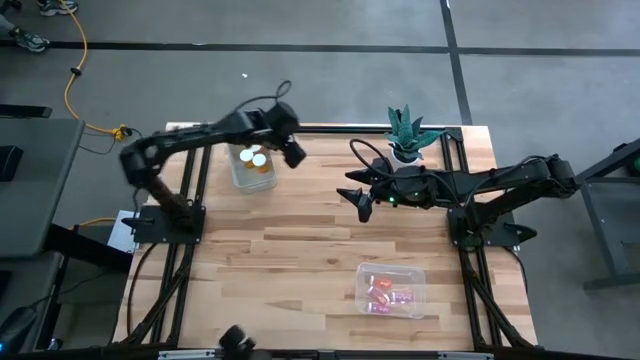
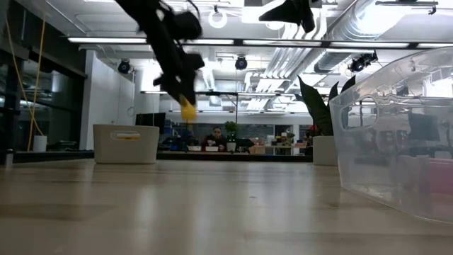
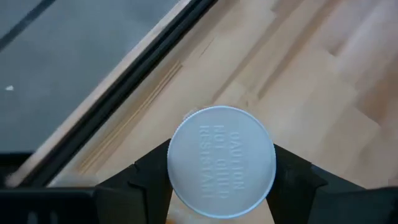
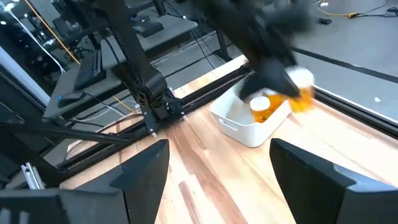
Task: Pick and place medicine bottles into bin by pill shape (circle, oval)
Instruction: Put the large orange pill bottle into the gray bin, then return to Home Position
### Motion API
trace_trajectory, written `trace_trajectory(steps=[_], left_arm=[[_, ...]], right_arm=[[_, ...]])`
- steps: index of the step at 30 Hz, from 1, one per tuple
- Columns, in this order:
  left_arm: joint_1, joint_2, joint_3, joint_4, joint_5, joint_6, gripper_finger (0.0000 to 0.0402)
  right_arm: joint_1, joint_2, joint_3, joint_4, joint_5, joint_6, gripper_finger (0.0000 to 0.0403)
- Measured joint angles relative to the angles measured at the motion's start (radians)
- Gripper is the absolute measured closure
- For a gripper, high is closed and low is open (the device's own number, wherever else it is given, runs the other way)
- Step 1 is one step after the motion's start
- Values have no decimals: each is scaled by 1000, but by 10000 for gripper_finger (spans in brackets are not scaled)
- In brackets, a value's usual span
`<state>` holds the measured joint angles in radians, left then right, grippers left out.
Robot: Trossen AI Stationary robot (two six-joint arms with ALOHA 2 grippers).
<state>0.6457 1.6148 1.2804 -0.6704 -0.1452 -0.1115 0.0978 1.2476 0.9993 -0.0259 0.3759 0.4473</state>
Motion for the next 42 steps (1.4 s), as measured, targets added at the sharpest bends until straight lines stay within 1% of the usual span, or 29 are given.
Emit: trace_trajectory(steps=[2,4,6,9,12,15,17,21,25,30,39,42], left_arm=[[-11,-95,-9,-77,2,11,210],[-26,-196,-50,-119,1,10,210],[-37,-294,-120,-137,3,-18,209],[-52,-438,-250,-137,4,-106,209],[-56,-550,-384,-139,-48,-183,209],[-59,-606,-496,-121,-122,-260,209],[-54,-618,-554,-83,-161,-297,209],[-37,-594,-620,26,-161,-316,209],[-23,-530,-627,50,-173,-312,209],[-5,-473,-627,49,-176,-256,205],[11,-421,-627,55,-177,-249,146],[11,-421,-627,60,-140,-232,129]], right_arm=[[0,0,0,-15,0,-1,132],[0,0,0,-27,0,-2,132],[0,0,0,-45,0,-2,132],[0,0,0,-63,-1,-2,132],[0,0,0,-65,-1,-9,132],[0,0,0,-65,-1,-17,132],[0,0,0,-65,-1,-25,132],[0,0,0,-65,-1,-26,132],[0,0,0,-64,-1,-17,132],[0,0,0,-64,-1,-11,132],[0,0,0,-64,0,-10,132],[0,0,0,-64,0,-10,132]])
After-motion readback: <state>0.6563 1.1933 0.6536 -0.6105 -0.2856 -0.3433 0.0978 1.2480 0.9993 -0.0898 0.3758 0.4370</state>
